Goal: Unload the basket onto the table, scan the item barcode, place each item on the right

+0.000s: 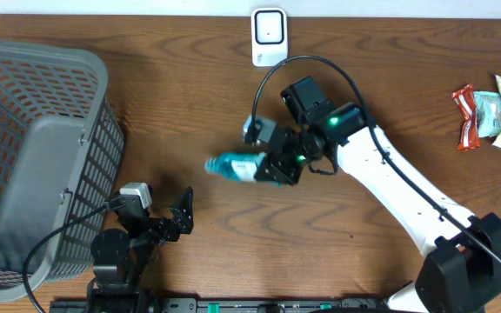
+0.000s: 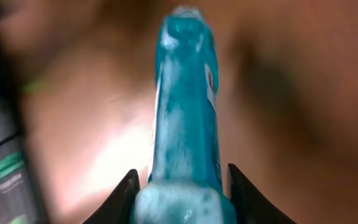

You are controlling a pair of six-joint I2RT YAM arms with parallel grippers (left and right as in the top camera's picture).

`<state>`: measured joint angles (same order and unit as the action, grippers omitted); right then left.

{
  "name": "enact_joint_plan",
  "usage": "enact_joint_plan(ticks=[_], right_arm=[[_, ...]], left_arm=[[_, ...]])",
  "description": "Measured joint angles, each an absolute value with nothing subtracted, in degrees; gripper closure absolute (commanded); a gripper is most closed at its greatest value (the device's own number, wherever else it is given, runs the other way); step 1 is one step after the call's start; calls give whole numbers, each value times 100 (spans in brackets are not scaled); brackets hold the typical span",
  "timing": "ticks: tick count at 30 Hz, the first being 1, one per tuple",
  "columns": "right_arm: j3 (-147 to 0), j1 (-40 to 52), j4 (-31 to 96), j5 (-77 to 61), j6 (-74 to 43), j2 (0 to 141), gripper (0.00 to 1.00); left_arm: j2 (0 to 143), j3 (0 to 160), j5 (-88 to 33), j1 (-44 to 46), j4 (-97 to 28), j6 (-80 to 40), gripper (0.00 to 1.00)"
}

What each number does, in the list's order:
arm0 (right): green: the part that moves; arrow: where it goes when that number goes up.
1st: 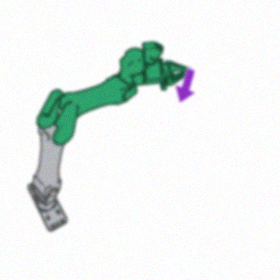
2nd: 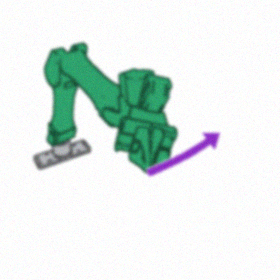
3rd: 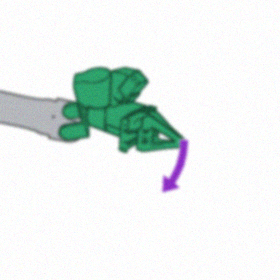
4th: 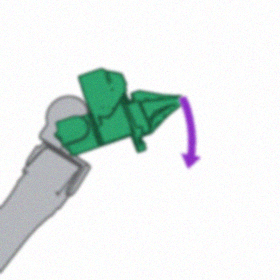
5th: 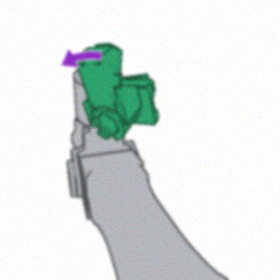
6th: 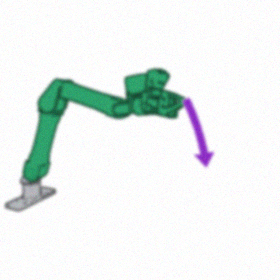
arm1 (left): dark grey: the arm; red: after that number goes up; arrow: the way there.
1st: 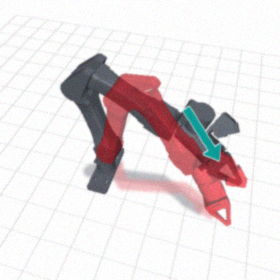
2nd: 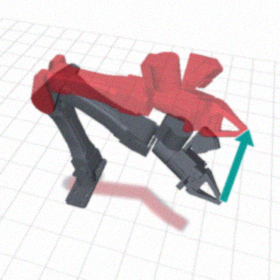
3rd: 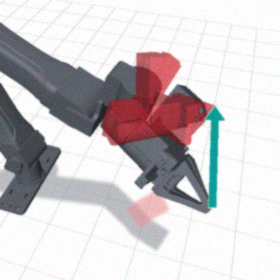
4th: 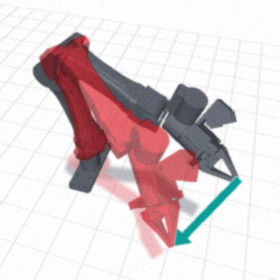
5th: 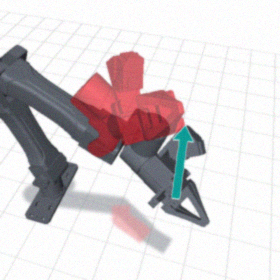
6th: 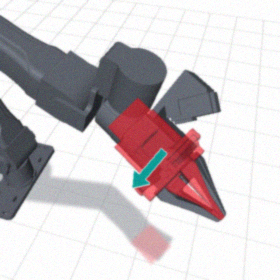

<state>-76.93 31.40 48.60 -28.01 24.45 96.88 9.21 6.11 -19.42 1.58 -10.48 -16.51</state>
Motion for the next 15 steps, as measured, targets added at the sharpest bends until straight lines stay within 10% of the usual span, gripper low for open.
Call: enact_joint_plan(ticks=[15], right_arm=[[-6025,3142,2849,-1347,952,9802,93]], left_arm=[[921,611,-1942,158,-1048,-1651,2]])
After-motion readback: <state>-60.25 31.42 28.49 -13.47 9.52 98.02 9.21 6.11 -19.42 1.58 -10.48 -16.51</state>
